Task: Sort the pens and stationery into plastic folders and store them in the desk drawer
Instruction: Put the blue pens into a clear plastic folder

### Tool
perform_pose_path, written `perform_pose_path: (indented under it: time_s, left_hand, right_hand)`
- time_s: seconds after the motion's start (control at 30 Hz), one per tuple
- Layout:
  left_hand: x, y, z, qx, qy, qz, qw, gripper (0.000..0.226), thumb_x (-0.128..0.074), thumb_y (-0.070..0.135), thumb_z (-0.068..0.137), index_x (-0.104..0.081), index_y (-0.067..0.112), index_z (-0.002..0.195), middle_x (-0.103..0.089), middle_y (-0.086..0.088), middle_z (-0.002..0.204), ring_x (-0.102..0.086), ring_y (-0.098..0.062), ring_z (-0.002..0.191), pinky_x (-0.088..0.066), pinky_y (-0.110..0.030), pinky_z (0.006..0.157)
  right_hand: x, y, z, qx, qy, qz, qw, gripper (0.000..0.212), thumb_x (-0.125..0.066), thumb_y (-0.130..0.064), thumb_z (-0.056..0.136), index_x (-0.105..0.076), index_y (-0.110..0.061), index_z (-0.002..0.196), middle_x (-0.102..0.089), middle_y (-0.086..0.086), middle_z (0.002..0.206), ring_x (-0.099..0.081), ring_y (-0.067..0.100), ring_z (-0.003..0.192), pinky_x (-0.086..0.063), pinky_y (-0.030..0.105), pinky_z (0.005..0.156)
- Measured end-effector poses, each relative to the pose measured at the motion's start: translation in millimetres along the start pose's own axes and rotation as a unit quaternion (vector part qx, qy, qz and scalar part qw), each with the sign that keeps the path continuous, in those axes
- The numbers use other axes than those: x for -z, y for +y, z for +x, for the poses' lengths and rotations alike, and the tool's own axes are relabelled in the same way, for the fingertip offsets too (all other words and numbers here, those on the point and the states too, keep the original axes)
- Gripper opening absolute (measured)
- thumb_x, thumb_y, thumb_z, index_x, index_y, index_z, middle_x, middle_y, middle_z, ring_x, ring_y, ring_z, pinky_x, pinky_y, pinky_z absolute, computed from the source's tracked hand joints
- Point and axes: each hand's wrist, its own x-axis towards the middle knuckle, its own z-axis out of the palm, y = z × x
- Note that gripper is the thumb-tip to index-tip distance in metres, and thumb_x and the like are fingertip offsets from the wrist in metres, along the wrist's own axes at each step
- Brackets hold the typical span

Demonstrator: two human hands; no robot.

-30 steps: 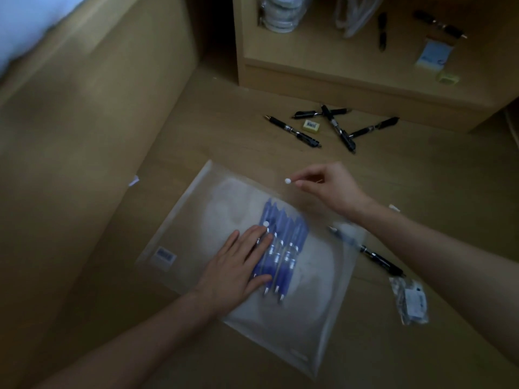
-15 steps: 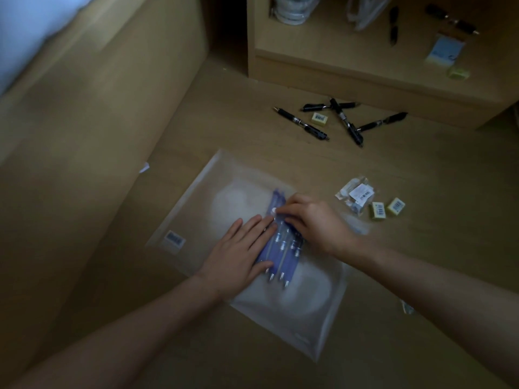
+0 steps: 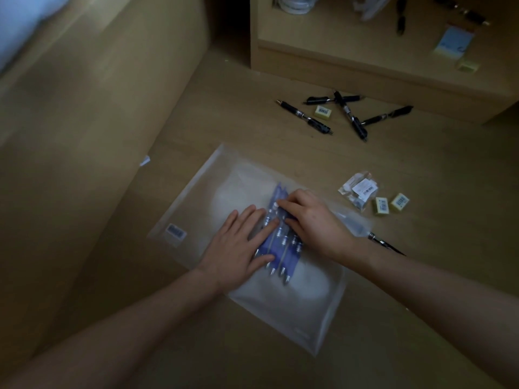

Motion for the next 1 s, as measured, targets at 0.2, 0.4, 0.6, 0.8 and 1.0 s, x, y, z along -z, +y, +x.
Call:
perform_pose_path:
  time_s: [0.2,0.4,0.6,0.8,1.0]
  left_hand:
    - [2.3,4.2,-1.2,0.013,0.01,0.008,1.0,0.059,-0.021,0.056,0.095,-0.034,0.022,0.141,-0.053,-0.012,0.135,-0.042,-0.029,0.13,-0.039,-0.048,0.103]
    - [1.9,2.5,-1.8,0.013,0.0,0.003,1.0,0.061,-0.009,0.057,0.097,-0.029,0.022,0.144,-0.051,-0.012,0.137,-0.045,-0.03,0.13,-0.036,-0.046,0.107]
    - [1.7,-1.5,0.7,-0.012,0.032,-0.01,0.999,0.06,-0.031,0.059,0.091,-0.039,0.015,0.131,-0.053,-0.018,0.13,-0.044,-0.032,0.126,-0.027,-0.042,0.105]
    - [6.5,-3.9,3.1,-0.001,-0.017,0.011,1.0,0.081,-0.02,0.066,0.092,-0.034,0.006,0.144,-0.034,-0.01,0.151,-0.027,-0.023,0.141,-0.02,-0.042,0.111]
    - [8.4,-5.3,6.2,-0.019,-0.02,0.043,0.999,0.083,-0.027,0.065,0.088,-0.041,0.003,0.141,-0.041,-0.01,0.147,-0.039,-0.024,0.135,-0.02,-0.041,0.11]
  right_hand:
    - [0.7,-0.8,-0.3,0.01,-0.022,-0.01,1.0,0.044,-0.034,-0.028,0.093,-0.065,0.0,0.105,-0.058,0.009,0.088,-0.047,0.021,0.081,-0.045,0.032,0.078]
    - [-8.4,-0.4,-3.9,0.056,0.011,-0.1,0.993,0.039,-0.042,-0.014,0.082,-0.064,0.006,0.107,-0.06,0.012,0.085,-0.056,0.028,0.072,-0.048,0.034,0.068]
    - [-14.0,0.3,-6.1,0.099,0.014,-0.157,0.983,0.047,-0.04,-0.009,0.078,-0.058,0.013,0.115,-0.06,0.014,0.09,-0.057,0.029,0.072,-0.053,0.034,0.064]
    - [-14.4,-1.4,-7.3,0.113,0.021,-0.194,0.974,0.048,-0.039,-0.011,0.077,-0.06,0.011,0.115,-0.061,0.013,0.093,-0.055,0.027,0.072,-0.05,0.033,0.065]
    - [-14.6,-6.4,-3.2,0.126,0.008,-0.256,0.958,0.044,-0.036,-0.011,0.073,-0.07,0.003,0.097,-0.062,0.011,0.088,-0.055,0.024,0.067,-0.045,0.032,0.059]
